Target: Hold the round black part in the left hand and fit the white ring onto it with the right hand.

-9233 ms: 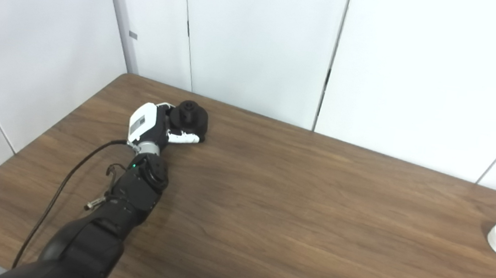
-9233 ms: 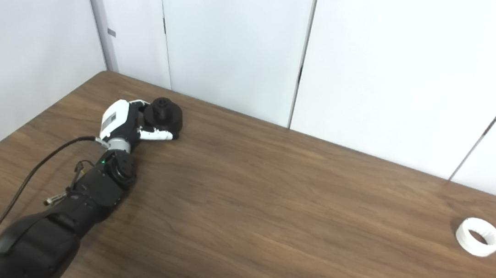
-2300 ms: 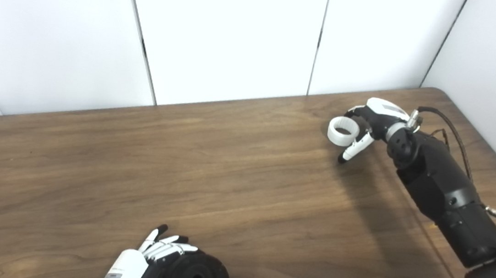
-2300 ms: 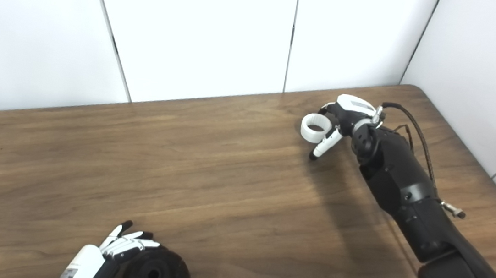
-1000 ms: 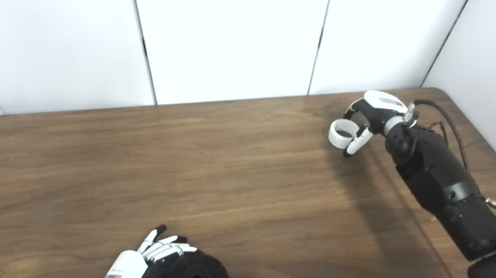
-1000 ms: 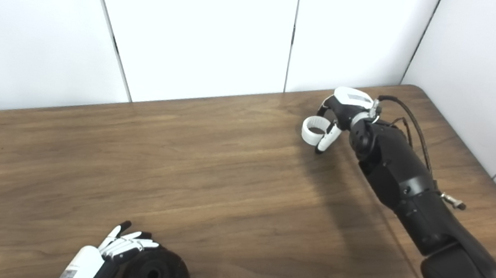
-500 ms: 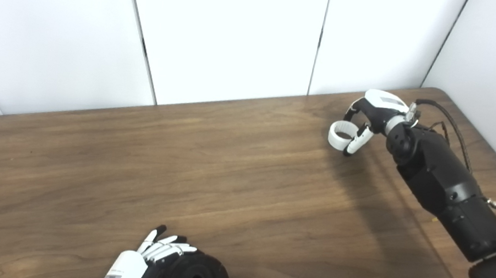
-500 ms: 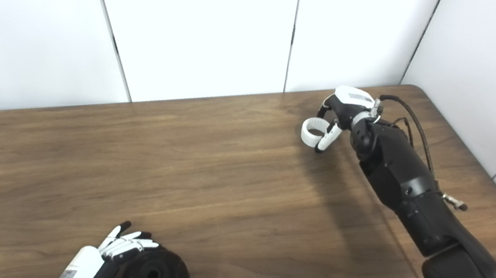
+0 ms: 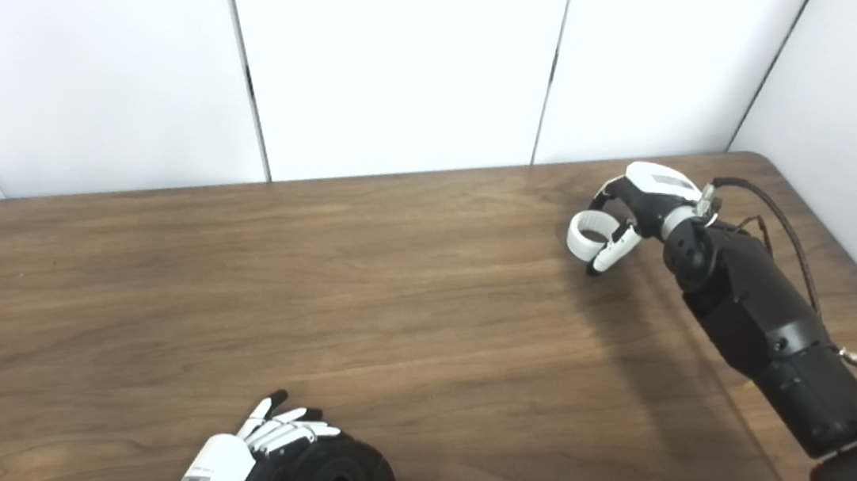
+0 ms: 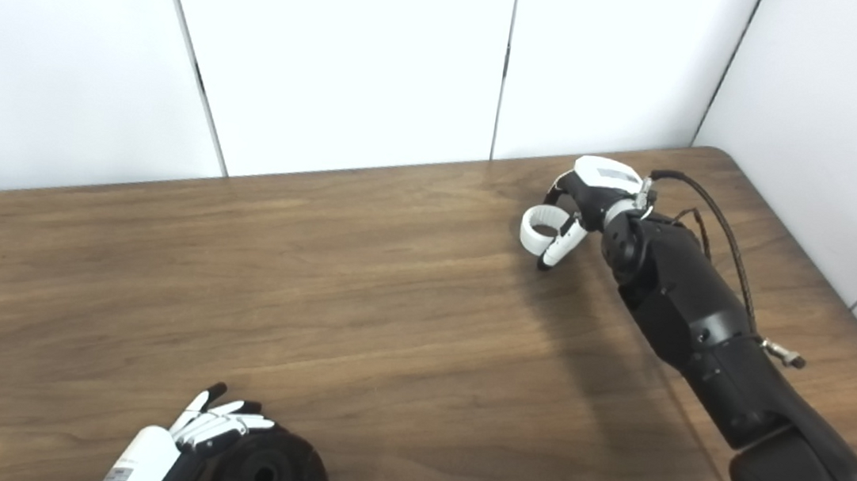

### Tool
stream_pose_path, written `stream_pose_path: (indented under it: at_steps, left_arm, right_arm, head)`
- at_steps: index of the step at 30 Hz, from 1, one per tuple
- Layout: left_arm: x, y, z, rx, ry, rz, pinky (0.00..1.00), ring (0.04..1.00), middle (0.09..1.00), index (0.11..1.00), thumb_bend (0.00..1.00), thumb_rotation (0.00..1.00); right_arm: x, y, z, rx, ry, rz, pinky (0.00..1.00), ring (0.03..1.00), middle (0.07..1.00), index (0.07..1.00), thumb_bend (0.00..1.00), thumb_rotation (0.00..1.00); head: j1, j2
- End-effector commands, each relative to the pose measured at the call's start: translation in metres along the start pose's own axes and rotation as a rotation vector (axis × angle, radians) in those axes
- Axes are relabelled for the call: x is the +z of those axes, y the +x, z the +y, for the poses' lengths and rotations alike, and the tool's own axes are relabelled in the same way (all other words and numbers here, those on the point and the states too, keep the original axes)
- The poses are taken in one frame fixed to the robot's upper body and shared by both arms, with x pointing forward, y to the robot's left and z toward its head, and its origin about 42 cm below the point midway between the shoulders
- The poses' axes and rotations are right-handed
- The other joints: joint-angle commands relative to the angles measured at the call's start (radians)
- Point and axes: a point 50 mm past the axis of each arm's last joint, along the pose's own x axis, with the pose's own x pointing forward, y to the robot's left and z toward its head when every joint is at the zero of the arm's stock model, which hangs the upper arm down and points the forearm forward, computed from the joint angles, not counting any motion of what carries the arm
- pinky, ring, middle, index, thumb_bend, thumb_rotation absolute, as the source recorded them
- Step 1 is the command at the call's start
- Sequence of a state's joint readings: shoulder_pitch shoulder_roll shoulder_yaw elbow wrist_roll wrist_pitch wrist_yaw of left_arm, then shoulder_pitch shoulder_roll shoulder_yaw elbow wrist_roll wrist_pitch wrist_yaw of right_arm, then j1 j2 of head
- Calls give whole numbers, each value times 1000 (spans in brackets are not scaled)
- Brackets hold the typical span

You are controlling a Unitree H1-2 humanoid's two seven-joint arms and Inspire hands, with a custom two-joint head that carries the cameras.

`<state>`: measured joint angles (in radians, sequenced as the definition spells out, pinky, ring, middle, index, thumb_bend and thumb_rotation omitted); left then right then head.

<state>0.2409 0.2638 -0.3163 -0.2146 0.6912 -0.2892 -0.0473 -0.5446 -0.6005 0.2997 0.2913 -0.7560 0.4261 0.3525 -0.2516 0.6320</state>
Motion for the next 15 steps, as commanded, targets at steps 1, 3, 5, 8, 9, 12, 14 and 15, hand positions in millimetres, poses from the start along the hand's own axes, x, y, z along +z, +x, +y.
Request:
stream_pose_path:
  at_steps: [1, 3, 5, 8, 9, 12, 14, 15]
  left_arm:
    - [-5, -14, -14, -53, -13, 53, 1000, 857, 760, 484, 522, 64]
    - [-5, -14, -14, -52, -12, 53, 1000, 858, 761, 484, 523, 64]
    - [-5, -14, -14, -54, -10, 54, 1000, 859, 762, 484, 523, 64]
    - [-5, -14, -14, -56, -18, 59, 1000, 866, 766, 484, 522, 63]
    - [-5, -14, -14, -56, -20, 59, 1000, 867, 766, 484, 522, 63]
    - [-5, -14, -14, -55, -23, 56, 1000, 869, 767, 484, 522, 62]
    - [-6, -14, -14, -54, -25, 55, 1000, 871, 769, 484, 522, 62]
    - [-5, -14, -14, -54, -26, 55, 1000, 871, 769, 484, 523, 62]
  right_arm:
    - [6, 2, -33, -87, -23, -24, 985, 921, 869, 699, 848, 175]
    - [6, 1, -33, -88, -21, -24, 984, 920, 867, 694, 845, 167]
    - [6, 1, -34, -87, -22, -25, 987, 920, 864, 686, 837, 160]
    - [5, 2, -33, -85, -21, -23, 994, 922, 862, 679, 830, 158]
    - [5, 2, -33, -85, -20, -22, 997, 922, 861, 674, 826, 156]
    - [5, 3, -33, -88, -14, -19, 998, 921, 857, 660, 818, 146]
    - [4, 3, -32, -94, -2, -18, 1000, 919, 851, 570, 671, 139]
    - [4, 2, -32, -100, 7, -21, 1000, 918, 850, 555, 641, 139]
  head:
    - [3, 2]
    - [5, 2]
    - [7, 4]
    - [7, 4]
    - [7, 4]
    - [7, 4]
    - [8, 7]
    - [8, 7]
